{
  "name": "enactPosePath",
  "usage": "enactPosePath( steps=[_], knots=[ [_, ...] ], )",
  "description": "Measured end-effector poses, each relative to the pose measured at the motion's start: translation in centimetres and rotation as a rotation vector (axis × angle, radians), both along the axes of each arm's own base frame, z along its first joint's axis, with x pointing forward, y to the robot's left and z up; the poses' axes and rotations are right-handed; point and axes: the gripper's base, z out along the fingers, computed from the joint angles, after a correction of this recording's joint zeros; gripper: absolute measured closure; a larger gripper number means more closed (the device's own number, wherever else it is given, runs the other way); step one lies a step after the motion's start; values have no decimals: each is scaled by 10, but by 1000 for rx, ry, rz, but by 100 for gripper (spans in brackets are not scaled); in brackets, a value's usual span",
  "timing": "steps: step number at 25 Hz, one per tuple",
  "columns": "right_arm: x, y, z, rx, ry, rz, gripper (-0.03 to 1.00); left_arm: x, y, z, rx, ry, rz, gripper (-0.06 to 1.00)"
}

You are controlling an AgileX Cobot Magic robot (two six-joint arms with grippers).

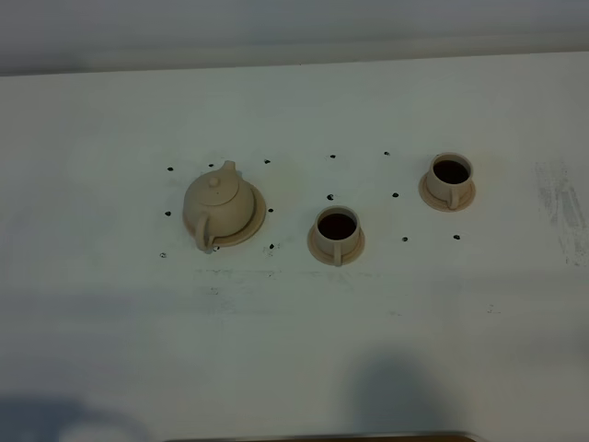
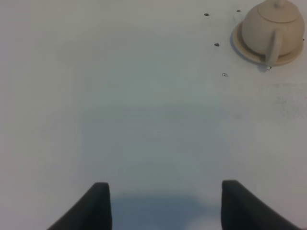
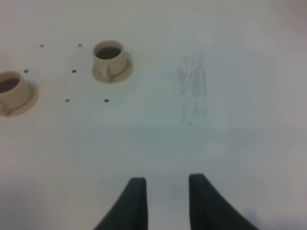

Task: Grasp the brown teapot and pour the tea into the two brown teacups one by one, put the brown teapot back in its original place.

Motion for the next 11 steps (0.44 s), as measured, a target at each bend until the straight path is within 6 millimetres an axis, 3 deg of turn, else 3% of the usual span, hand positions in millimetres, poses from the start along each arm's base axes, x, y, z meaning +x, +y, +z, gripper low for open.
enactPosePath(
  steps=[11],
  knots=[
    [0, 0, 0, 5, 0, 1, 73, 0, 0, 0, 0, 0, 0, 46]
  ],
)
